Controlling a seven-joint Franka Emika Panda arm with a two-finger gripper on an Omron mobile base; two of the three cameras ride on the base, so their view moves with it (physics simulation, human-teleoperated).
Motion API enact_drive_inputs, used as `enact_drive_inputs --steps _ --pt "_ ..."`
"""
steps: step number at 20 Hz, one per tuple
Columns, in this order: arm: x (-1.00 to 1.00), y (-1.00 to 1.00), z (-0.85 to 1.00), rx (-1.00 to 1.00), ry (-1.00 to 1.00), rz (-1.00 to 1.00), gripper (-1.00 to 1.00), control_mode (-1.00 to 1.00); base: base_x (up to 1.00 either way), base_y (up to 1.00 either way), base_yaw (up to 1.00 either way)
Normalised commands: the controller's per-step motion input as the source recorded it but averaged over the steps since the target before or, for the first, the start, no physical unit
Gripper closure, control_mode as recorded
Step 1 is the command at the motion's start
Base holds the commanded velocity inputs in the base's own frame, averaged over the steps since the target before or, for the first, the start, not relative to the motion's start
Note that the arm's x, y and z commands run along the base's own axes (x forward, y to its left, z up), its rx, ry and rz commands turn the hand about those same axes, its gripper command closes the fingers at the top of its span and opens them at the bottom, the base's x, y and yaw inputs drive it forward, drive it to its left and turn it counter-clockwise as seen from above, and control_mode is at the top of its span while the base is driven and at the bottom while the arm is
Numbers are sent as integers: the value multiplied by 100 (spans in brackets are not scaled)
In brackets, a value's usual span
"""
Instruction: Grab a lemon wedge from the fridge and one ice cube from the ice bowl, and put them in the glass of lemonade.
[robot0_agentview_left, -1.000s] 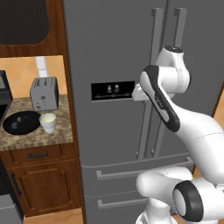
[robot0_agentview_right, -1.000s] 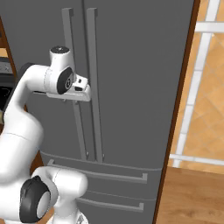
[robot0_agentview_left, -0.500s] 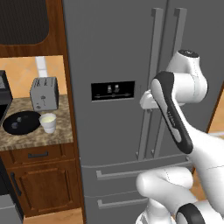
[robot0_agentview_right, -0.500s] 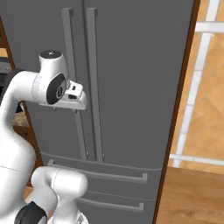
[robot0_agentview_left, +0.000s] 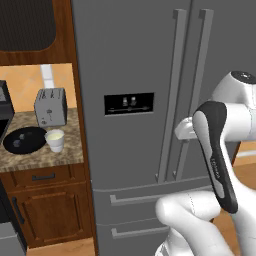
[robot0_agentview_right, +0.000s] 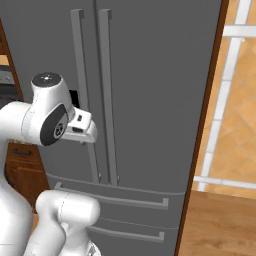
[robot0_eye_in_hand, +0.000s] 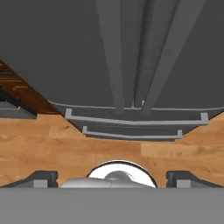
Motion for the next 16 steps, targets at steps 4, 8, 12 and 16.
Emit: enact_drive_inputs --steps 4,8,12,16 --pt "-41 -11 0 0 -2 -2 -100 -100 0 0 0" --pt "-25 -4 0 0 0 0 -100 -100 0 0 0" --pt "-16 -3 0 0 0 0 -100 -100 0 0 0" --pt "-22 -8 0 0 -3 -1 -100 100 -11 -3 0"
